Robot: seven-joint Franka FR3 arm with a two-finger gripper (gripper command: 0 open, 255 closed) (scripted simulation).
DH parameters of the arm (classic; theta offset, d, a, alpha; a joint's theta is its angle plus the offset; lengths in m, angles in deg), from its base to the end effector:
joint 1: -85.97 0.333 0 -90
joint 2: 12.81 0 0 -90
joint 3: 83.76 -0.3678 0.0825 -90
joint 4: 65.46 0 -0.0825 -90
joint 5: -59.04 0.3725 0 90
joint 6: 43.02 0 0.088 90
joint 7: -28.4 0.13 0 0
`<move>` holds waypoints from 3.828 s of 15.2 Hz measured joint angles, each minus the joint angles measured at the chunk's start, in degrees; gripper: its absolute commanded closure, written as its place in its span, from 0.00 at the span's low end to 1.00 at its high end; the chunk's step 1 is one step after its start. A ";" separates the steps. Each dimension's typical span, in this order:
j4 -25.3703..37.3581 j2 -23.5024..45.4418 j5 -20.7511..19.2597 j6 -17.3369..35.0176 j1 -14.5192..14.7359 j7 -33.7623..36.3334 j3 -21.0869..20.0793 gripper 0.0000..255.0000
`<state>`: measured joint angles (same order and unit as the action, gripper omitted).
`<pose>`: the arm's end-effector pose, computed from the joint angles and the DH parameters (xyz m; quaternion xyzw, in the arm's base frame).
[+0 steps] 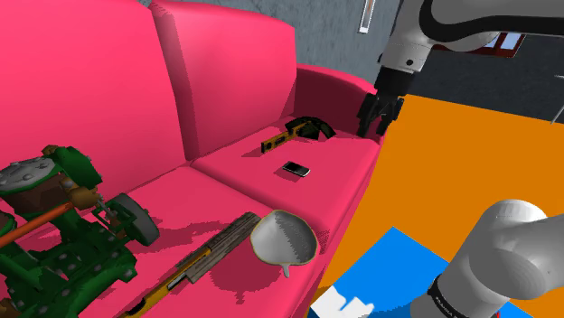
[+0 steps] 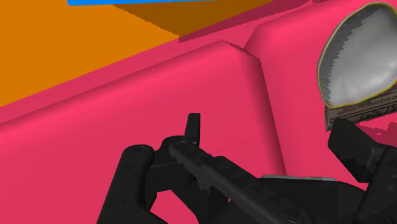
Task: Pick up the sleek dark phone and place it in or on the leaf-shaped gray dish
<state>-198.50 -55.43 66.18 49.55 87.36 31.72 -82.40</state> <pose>0.2775 0.0130 0.6138 -0.9970 0.0273 -0.0164 0.0708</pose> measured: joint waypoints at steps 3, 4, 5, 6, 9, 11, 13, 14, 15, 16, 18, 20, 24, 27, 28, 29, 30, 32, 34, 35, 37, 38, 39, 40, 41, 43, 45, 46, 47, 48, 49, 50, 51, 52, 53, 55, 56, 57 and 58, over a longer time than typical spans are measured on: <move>-0.34 1.81 -0.30 2.02 0.02 -0.58 0.02 0.00; -0.10 3.39 -0.73 3.26 -0.11 -1.36 0.41 0.00; -0.56 4.79 -0.93 5.01 -0.09 -1.77 0.40 0.00; -0.99 6.32 -1.07 6.91 -0.02 -2.07 0.29 0.00; -1.26 11.10 -1.86 11.80 -0.11 -3.61 0.58 0.00; -0.81 14.88 -2.34 15.03 -0.17 -4.63 0.83 0.00; -0.20 19.14 -2.70 18.58 -0.11 -5.30 0.83 0.00; 0.57 21.21 -2.86 19.87 -0.06 -5.53 0.78 0.00; 0.91 22.87 -3.06 21.17 -0.05 -5.83 0.80 0.00; 1.45 25.14 -3.19 22.89 0.01 -6.05 0.73 0.00; 3.43 29.63 -3.66 25.33 -0.20 -7.13 1.12 0.00; 4.49 32.97 -4.08 27.53 -0.18 -7.55 1.09 0.00; 9.19 42.16 -4.79 31.93 -0.47 -9.04 1.44 0.00; 12.51 47.58 -5.38 34.01 -0.49 -9.52 1.47 0.00; 13.03 48.52 -5.48 34.42 -0.46 -9.53 1.45 0.00; 13.25 49.52 -5.47 35.19 -0.44 -9.57 1.42 0.00; 13.25 50.31 -5.42 35.98 -0.54 -9.82 1.48 0.00; 12.50 51.09 -5.36 37.51 -0.60 -9.98 1.51 0.00; 12.27 52.07 -5.29 38.73 -0.53 -9.91 1.44 0.00; 12.10 52.41 -5.26 39.25 -0.52 -9.92 1.42 0.00; 11.91 52.77 -5.22 39.79 -0.54 -9.96 1.42 0.00; 11.86 52.81 -5.21 39.89 -0.54 -9.97 1.42 0.00; 11.84 52.85 -5.21 39.96 -0.53 -9.97 1.42 0.00; 11.84 52.87 -5.21 39.98 -0.53 -9.97 1.41 0.00; 11.84 52.88 -5.21 39.99 -0.53 -9.97 1.41 0.00; 11.85 52.88 -5.21 39.99 -0.54 -9.97 1.42 1.00; 11.85 52.87 -5.21 39.99 -0.54 -9.97 1.41 1.00; 11.85 52.87 -5.21 39.99 -0.54 -9.97 1.41 1.00; 11.84 52.87 -5.21 39.99 -0.54 -9.97 1.41 1.00; 11.85 52.87 -5.21 40.00 -0.53 -9.97 1.41 1.00; 11.85 52.87 -5.21 40.00 -0.54 -9.98 1.41 1.00; 11.85 52.87 -5.21 40.00 -0.54 -9.98 1.41 1.00; 11.85 52.87 -5.21 39.99 -0.54 -9.98 1.41 1.00; 11.85 52.87 -5.21 40.00 -0.54 -9.98 1.41 1.00; 11.97 52.69 -5.23 39.68 -0.54 -9.96 1.42 1.00; 12.47 51.98 -5.30 38.48 -0.54 -9.92 1.45 1.00; 12.67 51.60 -5.35 37.89 -0.51 -9.84 1.44 1.00; 13.09 51.27 -5.39 37.16 -0.49 -9.77 1.44 1.00; 13.66 51.05 -5.42 36.37 -0.49 -9.75 1.45 1.00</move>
<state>-184.83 -4.38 60.76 85.92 86.86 21.97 -80.95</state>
